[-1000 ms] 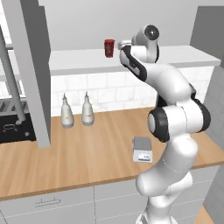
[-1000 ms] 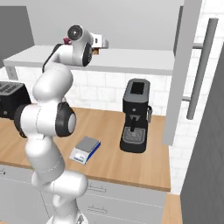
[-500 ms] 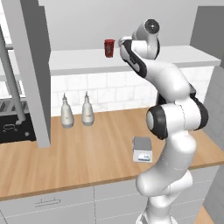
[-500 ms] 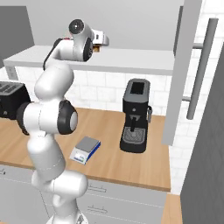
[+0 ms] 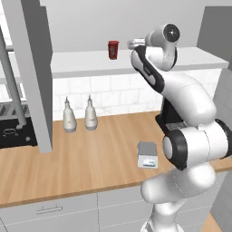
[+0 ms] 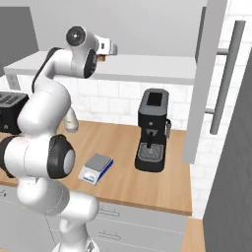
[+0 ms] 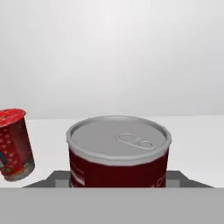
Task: Pick the canned food and place it on the digital scale for weighing, and close the cabinet.
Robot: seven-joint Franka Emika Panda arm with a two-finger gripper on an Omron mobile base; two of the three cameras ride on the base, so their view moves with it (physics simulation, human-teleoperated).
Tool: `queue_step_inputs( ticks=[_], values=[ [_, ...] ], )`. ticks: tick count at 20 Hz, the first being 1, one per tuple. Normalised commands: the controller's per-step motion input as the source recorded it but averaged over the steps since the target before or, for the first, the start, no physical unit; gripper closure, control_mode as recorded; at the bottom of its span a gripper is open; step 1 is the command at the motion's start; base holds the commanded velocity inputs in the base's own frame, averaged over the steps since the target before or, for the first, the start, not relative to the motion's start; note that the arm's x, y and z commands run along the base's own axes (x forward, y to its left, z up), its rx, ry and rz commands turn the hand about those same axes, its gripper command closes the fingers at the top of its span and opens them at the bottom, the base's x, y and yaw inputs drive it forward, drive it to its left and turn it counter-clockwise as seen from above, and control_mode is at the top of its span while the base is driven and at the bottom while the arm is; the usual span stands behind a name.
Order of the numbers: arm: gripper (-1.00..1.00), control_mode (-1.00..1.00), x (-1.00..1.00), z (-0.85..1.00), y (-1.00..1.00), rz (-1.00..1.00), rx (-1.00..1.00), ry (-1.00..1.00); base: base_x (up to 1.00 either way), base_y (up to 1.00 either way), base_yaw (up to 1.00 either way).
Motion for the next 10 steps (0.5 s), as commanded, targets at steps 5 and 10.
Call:
queue_step_inputs(
  ticks=[5,10],
  values=[
    [1.00,-1.00,-1.00,0.15,0.00,0.00,0.08,0.03,0.00,0.00,0.00],
    [1.00,-1.00,-1.00,0.17,-0.05,0.00,0.01,0.10,0.00,0.00,0.00]
  ],
)
